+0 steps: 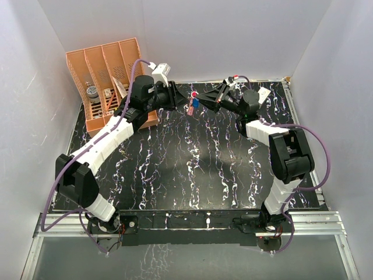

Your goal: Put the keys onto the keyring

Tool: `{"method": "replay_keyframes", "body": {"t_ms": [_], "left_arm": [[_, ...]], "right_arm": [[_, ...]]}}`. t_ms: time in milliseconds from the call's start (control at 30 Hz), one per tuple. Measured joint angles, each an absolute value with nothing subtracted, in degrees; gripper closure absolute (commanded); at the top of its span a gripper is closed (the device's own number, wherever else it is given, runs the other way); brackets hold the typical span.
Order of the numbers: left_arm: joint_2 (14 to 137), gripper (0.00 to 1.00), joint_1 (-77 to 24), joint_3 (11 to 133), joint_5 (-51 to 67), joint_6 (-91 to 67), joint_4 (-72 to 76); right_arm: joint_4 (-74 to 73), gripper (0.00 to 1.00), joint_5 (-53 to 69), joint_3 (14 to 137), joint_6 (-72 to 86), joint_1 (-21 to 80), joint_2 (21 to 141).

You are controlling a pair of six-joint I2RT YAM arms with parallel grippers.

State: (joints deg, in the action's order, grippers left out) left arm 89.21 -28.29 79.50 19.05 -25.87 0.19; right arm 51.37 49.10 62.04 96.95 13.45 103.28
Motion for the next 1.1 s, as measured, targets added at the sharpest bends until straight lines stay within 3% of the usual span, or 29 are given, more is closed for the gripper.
{"method": "replay_keyframes", "body": {"t_ms": [333, 1100], "left_arm": [[90.7, 0.75, -28.3, 79.5, 22.0, -29.2, 3.5], [91.9, 0.76, -28.3, 79.5, 23.6, -32.6, 10.7]], "right_arm": [[61.6, 1.00, 49.0, 61.6, 101.8, 13.4, 105.0], [62.6, 1.00, 49.1, 60.9, 102.0, 13.4, 105.1]]}}
